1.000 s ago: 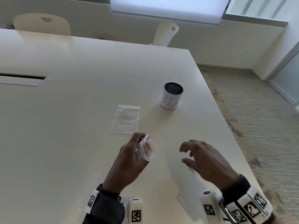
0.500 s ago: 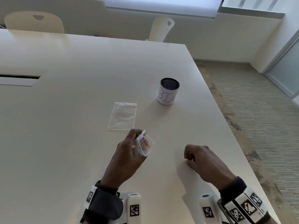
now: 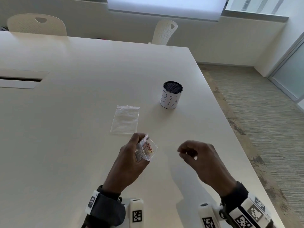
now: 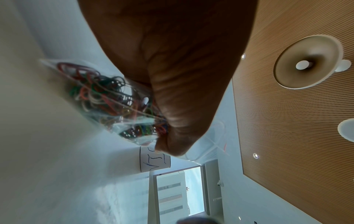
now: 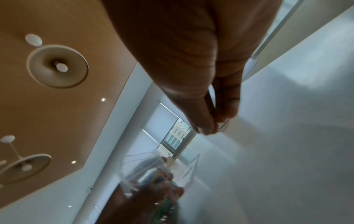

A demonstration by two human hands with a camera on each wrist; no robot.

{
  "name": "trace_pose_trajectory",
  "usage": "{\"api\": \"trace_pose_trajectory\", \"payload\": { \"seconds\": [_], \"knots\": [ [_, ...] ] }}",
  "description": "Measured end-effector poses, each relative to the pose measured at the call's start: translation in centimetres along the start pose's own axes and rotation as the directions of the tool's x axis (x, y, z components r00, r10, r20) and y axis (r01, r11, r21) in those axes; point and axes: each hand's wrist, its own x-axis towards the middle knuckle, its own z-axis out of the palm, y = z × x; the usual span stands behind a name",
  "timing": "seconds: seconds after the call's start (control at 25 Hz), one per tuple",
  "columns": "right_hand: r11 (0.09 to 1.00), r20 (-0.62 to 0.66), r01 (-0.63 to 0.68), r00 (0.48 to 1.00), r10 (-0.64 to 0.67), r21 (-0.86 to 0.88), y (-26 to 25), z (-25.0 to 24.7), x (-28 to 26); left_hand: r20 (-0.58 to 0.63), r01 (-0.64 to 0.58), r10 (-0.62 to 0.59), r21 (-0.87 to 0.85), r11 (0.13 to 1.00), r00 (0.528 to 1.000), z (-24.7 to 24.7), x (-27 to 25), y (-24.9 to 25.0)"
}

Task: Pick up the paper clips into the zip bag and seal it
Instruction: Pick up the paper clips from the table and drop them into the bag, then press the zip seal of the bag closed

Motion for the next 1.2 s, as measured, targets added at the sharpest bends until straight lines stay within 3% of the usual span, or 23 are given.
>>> {"api": "trace_pose_trajectory", "payload": {
  "seconds": [0.12,0.24,0.44,0.6,0.8,1.2],
  "knots": [
    [0.966,-0.087,0.061,0.995,-0.040,0.252,-3.0,0.2,0.3,-0.002,0.000,0.000,0.008,1.000,1.000,0.0,0.0,0.1],
    [0.936,-0.129,0.122,0.988,-0.084,0.331,-5.0,1.1,0.8,0.003,-0.011,0.011,0.018,1.000,1.000,0.1,0.0,0.0],
    [0.942,-0.072,0.209,0.978,-0.197,0.263,-5.8,2.5,1.6,-0.002,-0.017,0.017,0.013,1.000,1.000,0.1,0.0,0.0],
    [0.958,-0.063,0.205,0.979,-0.196,0.202,-5.4,1.4,2.0,0.001,-0.022,0.022,0.005,1.000,1.000,0.1,0.0,-0.3],
    [0.973,0.273,0.232,0.935,-0.227,0.014,-6.2,2.4,1.0,-0.003,-0.020,0.020,-0.055,0.998,1.000,0.0,0.1,-0.1],
    [0.970,0.110,0.241,0.964,-0.242,0.025,-6.2,1.5,1.9,0.033,-0.044,0.051,-0.174,0.984,0.998,-0.2,-0.2,0.3]
  ]
}}
